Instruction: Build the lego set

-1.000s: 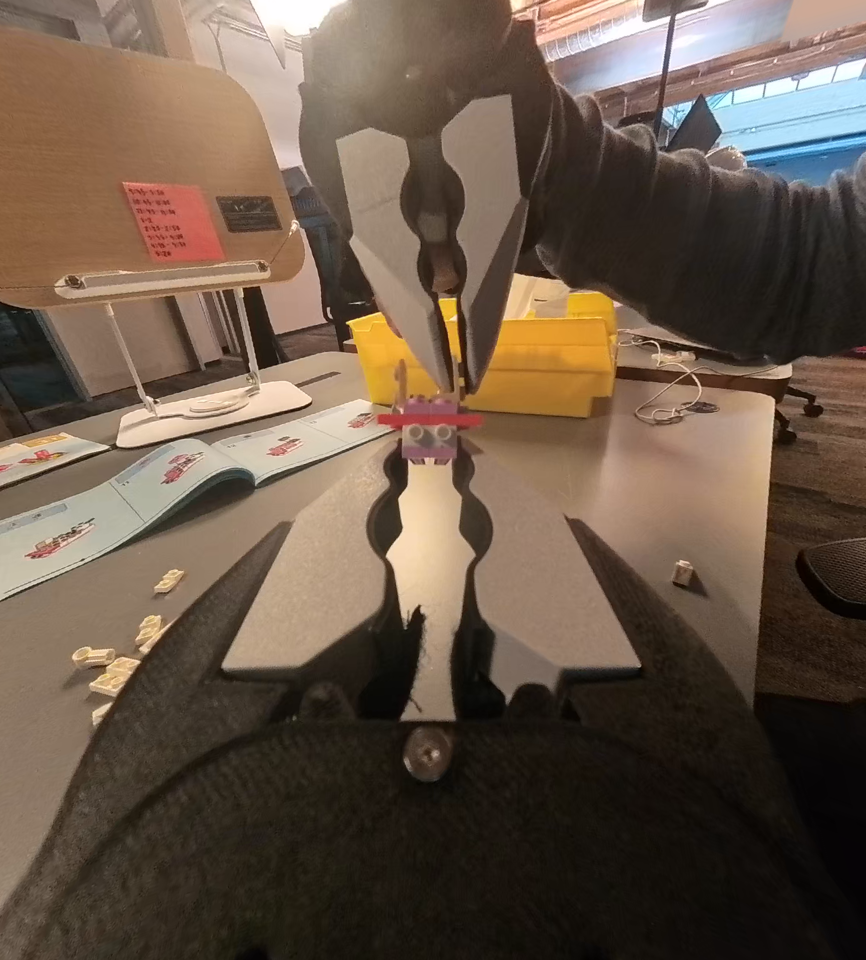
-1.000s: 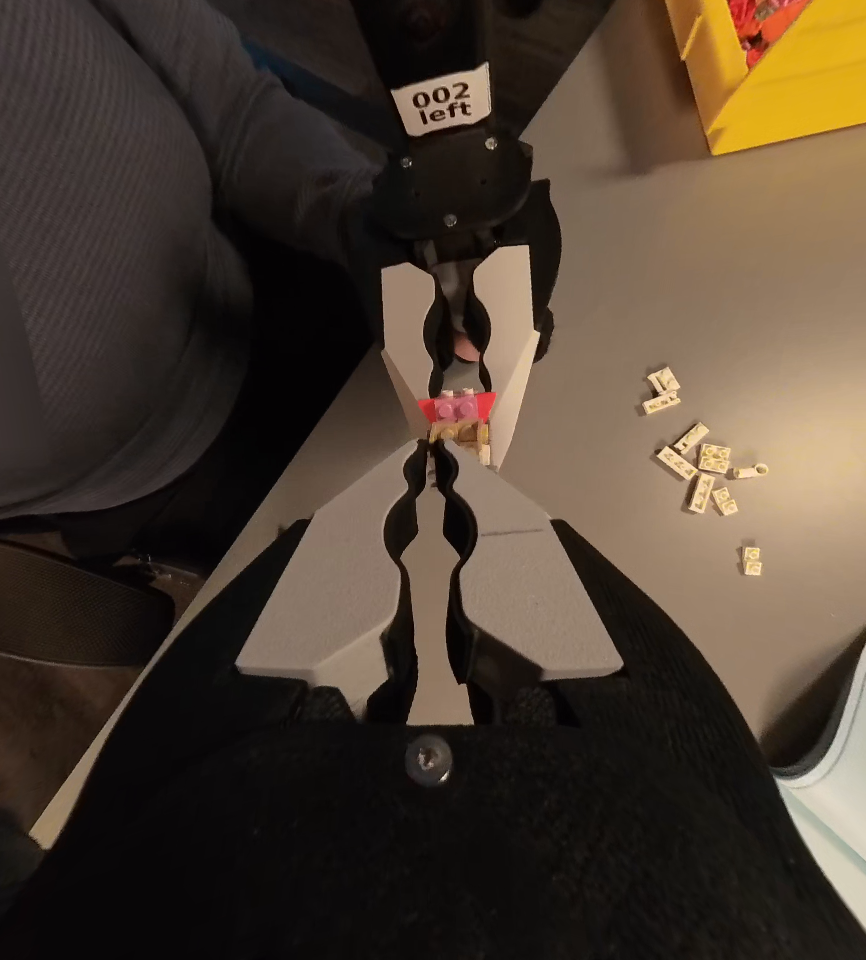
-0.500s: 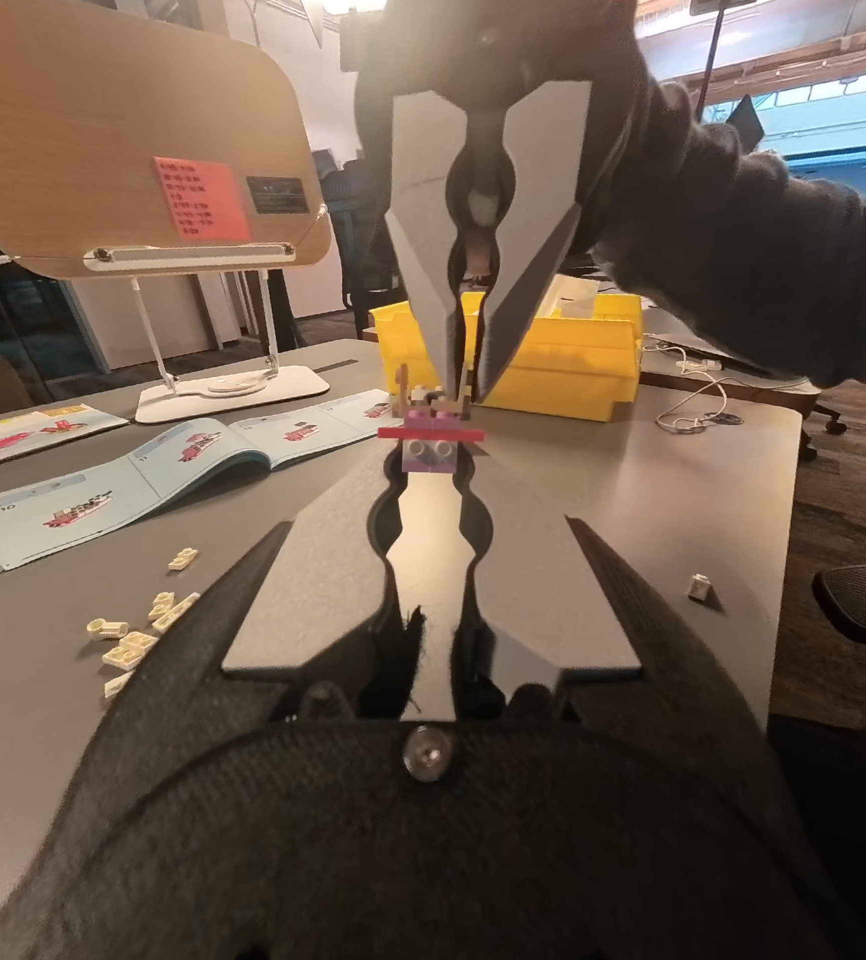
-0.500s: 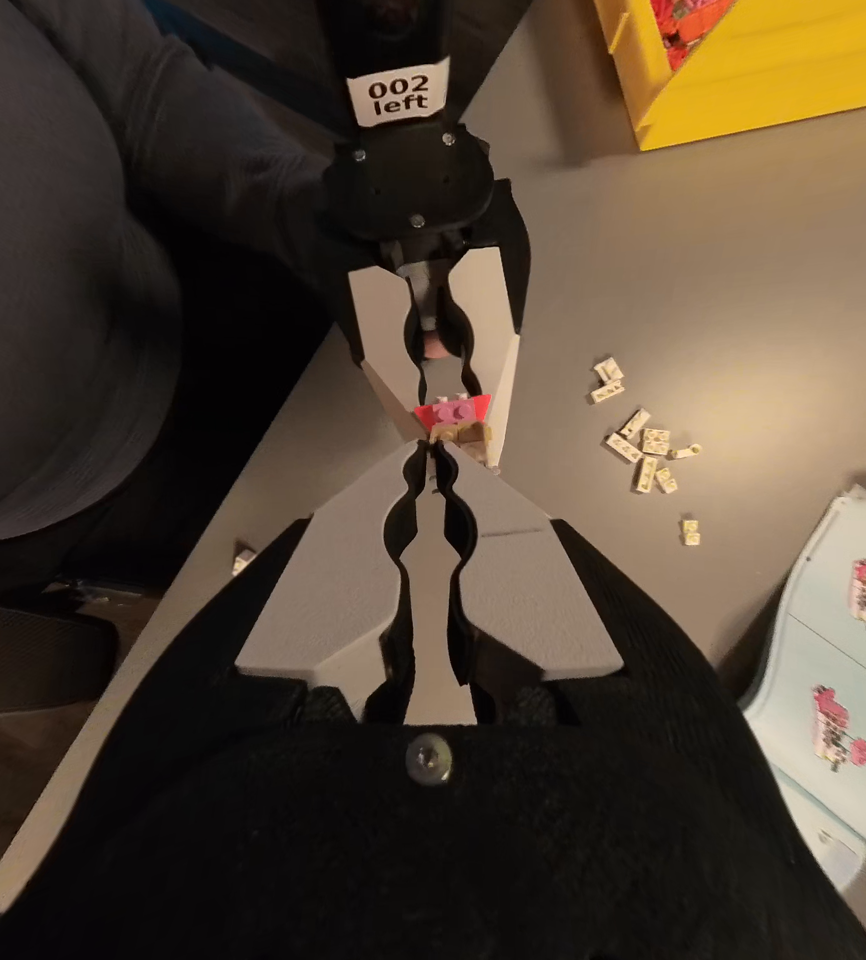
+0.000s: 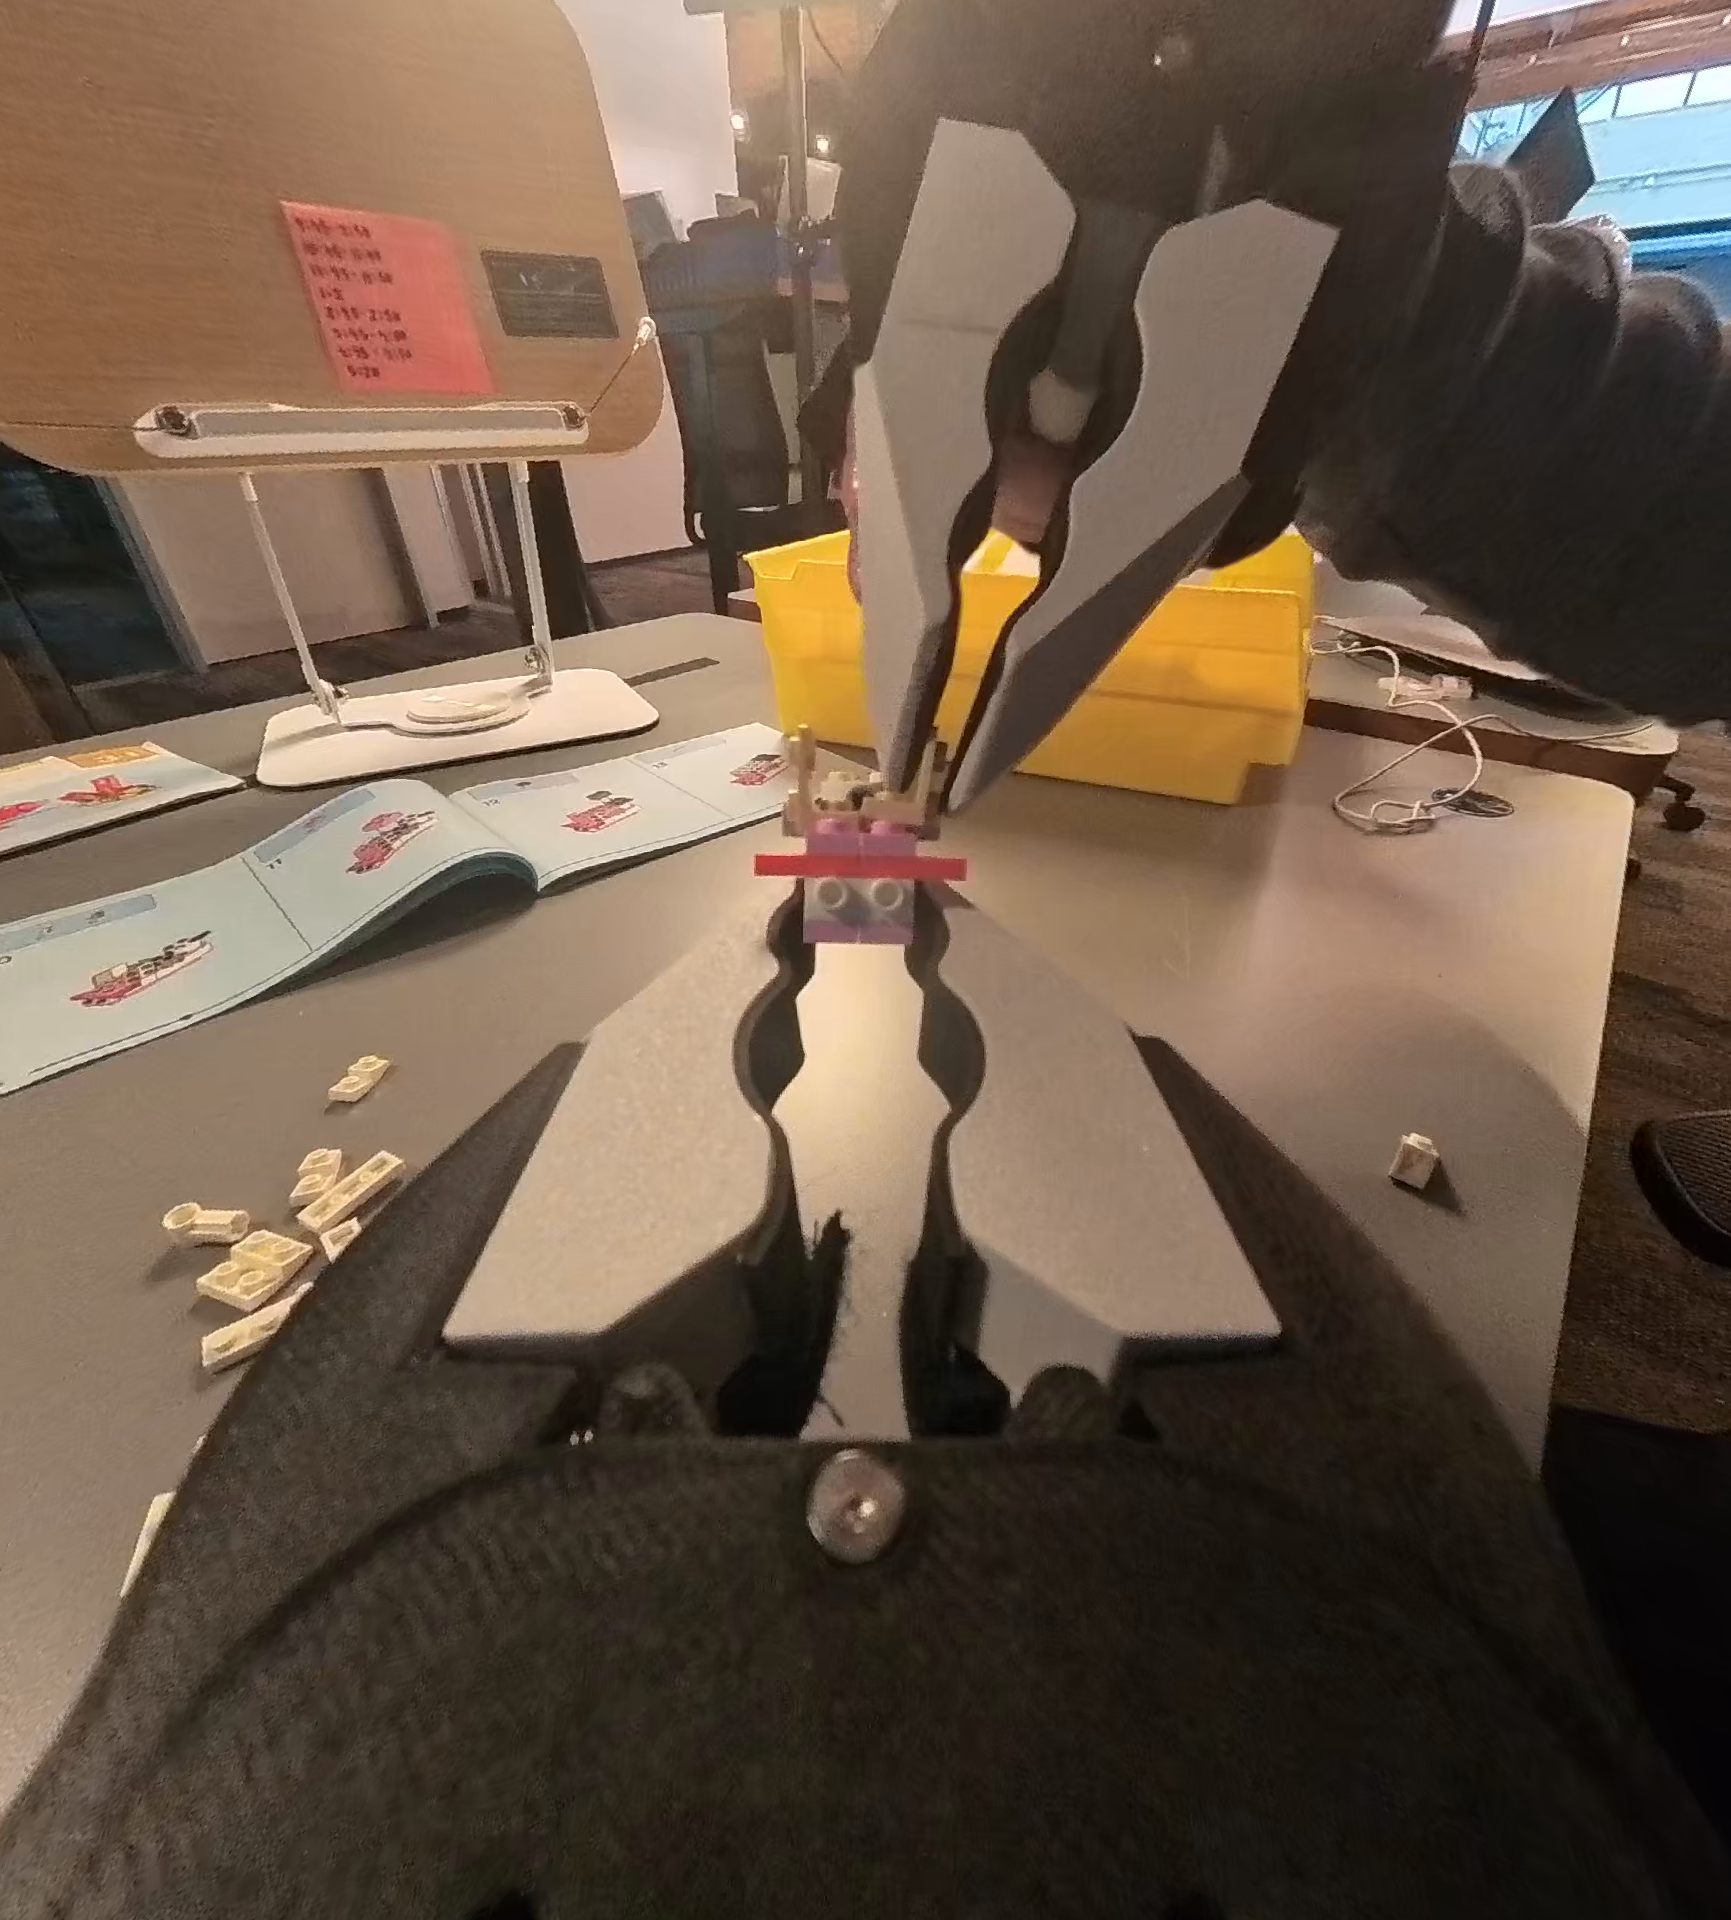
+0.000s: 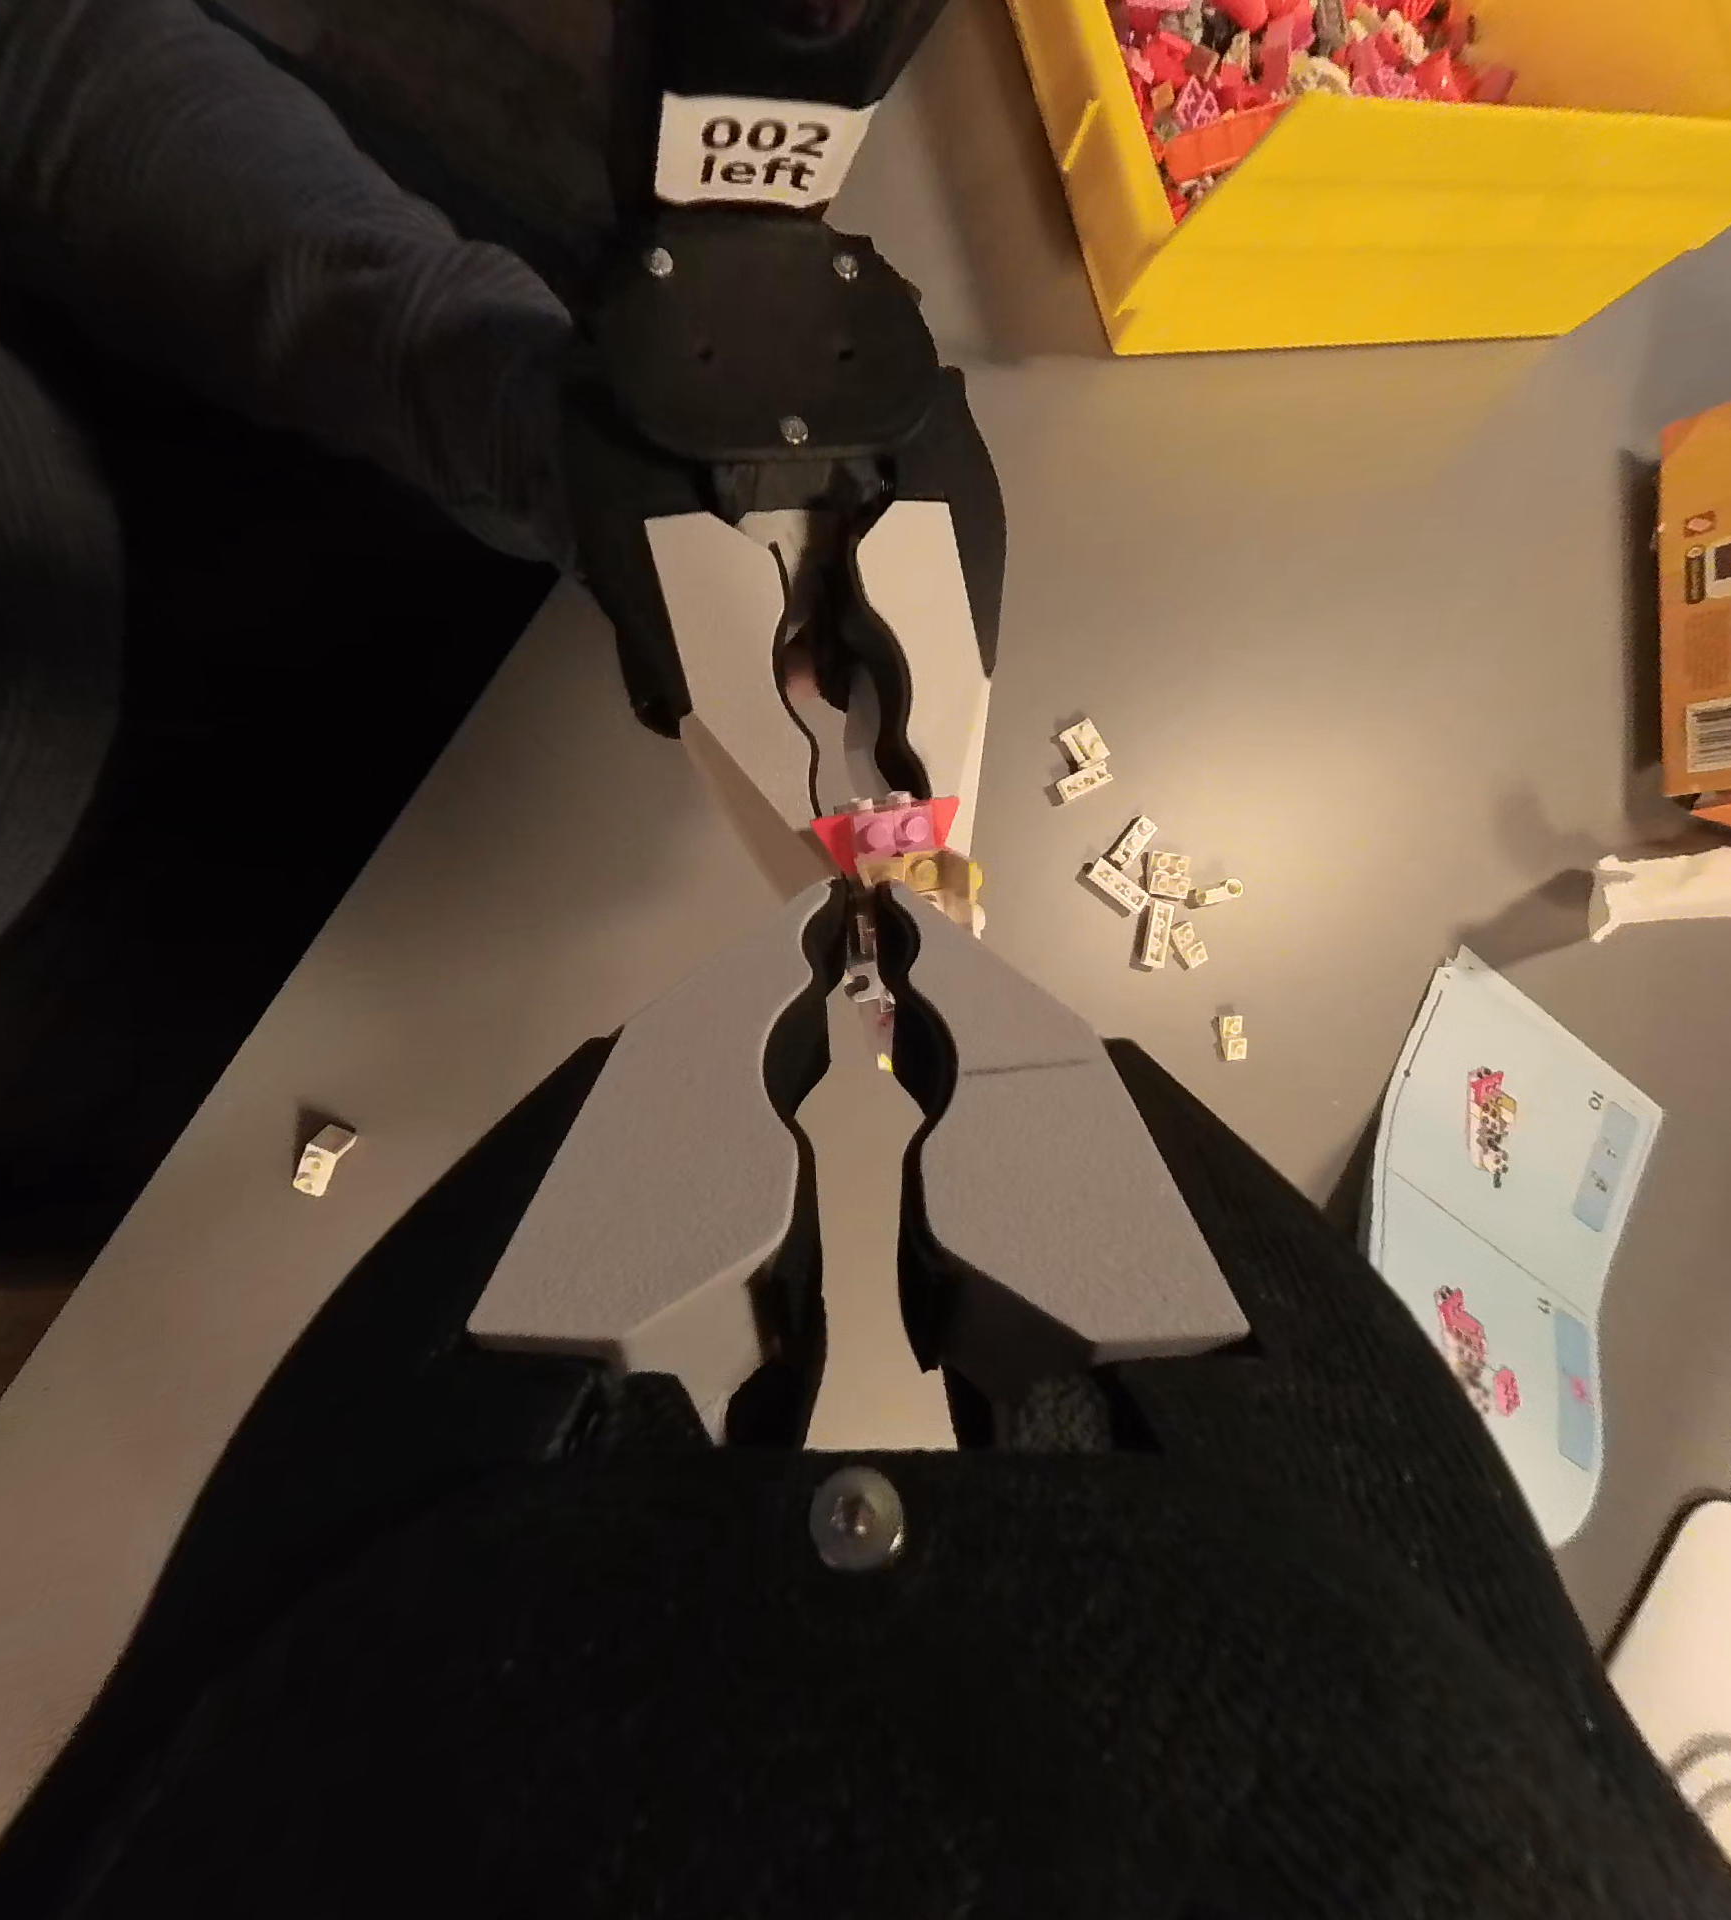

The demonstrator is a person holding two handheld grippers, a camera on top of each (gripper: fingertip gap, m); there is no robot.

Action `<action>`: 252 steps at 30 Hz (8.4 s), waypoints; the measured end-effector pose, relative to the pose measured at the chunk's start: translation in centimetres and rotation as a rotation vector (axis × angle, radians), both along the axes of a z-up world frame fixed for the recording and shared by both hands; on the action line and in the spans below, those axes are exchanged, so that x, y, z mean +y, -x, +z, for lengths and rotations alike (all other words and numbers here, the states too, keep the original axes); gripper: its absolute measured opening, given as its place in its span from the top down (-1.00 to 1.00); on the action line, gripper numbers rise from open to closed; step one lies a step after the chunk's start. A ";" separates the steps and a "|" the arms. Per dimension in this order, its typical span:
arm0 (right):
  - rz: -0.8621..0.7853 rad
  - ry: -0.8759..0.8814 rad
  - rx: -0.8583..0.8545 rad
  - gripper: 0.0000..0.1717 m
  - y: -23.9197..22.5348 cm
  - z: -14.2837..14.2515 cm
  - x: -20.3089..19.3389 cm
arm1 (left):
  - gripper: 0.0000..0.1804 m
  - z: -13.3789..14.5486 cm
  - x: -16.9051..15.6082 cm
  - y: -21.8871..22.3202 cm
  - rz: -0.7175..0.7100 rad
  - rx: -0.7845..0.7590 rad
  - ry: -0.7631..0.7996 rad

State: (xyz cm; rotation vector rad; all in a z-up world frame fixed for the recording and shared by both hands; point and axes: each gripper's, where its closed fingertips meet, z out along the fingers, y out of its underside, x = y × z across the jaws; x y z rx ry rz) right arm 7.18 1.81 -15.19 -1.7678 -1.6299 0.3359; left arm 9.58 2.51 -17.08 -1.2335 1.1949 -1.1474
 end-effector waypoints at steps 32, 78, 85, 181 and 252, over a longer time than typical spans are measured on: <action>0.106 0.272 -0.278 1.00 -0.8 -1.6 -1.0 | 0.85 -1.7 -0.5 -0.8 0.054 0.129 -0.147; -0.557 -0.124 0.339 0.64 -4.8 -4.1 -5.7 | 0.83 0.6 0.3 0.3 0.069 -0.047 -0.073; -0.792 -0.457 0.386 0.62 -9.9 -2.6 -7.6 | 0.83 0.7 0.0 0.3 0.053 -0.057 -0.080; -0.657 0.249 0.061 0.85 -9.4 -10.7 -7.2 | 0.83 1.6 -1.4 0.7 -0.044 -0.131 -0.095; -0.600 0.181 0.273 0.78 -8.9 -10.1 -0.9 | 0.83 1.6 0.0 0.8 0.034 -0.132 -0.076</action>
